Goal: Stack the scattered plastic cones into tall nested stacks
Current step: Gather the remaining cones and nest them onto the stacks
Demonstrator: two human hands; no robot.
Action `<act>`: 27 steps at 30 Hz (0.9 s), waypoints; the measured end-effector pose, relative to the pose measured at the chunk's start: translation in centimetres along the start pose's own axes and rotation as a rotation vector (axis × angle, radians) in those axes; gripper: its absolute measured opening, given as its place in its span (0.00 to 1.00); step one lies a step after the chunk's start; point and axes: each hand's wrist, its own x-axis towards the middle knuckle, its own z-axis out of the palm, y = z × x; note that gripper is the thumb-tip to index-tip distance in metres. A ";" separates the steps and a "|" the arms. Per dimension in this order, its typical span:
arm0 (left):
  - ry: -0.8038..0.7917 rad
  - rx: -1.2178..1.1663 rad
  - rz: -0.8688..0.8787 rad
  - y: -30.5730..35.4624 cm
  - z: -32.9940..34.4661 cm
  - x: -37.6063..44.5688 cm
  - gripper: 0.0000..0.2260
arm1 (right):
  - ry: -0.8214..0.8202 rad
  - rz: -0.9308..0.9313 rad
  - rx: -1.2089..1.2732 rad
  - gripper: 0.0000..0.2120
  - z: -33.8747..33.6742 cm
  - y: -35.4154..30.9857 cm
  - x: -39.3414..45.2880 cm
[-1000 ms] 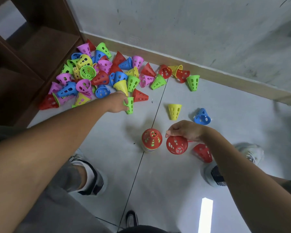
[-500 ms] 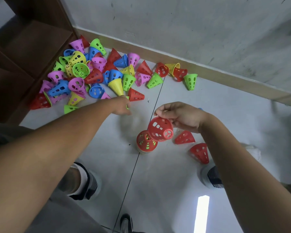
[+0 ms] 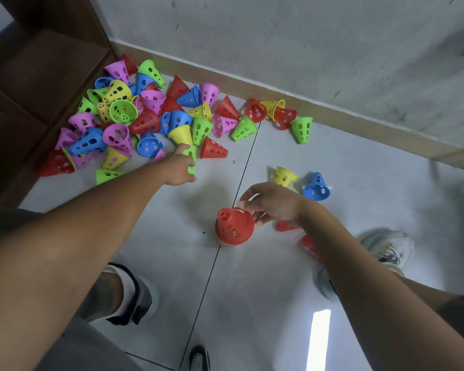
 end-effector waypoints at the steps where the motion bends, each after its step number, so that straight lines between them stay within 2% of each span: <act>1: 0.000 0.008 -0.005 -0.1 -0.1 0.1 0.27 | 0.006 0.010 -0.009 0.11 0.0 0.2 0.2; 5: -0.009 0.000 -0.021 -0.5 -0.3 0.5 0.26 | 0.089 0.007 0.000 0.09 -0.4 1.5 0.7; 11: 0.012 -0.042 -0.037 -1.3 -0.7 0.4 0.20 | 0.383 0.001 -0.054 0.04 -2.6 4.7 2.6; 16: 0.012 -0.112 -0.038 -2.2 -0.6 0.4 0.11 | 0.512 0.005 -0.173 0.11 -4.7 6.3 4.0; 21: 0.143 -0.173 -0.022 -2.5 -0.5 -0.5 0.01 | 0.580 -0.001 -0.264 0.22 -5.6 6.2 5.5; 24: 0.176 -0.278 -0.081 -2.7 0.1 -1.1 0.08 | 0.572 -0.001 -0.322 0.29 -5.5 6.4 6.5; 27: 0.155 -0.479 -0.136 -2.2 0.1 -1.9 0.17 | 0.510 0.011 -0.420 0.33 -5.6 6.8 7.6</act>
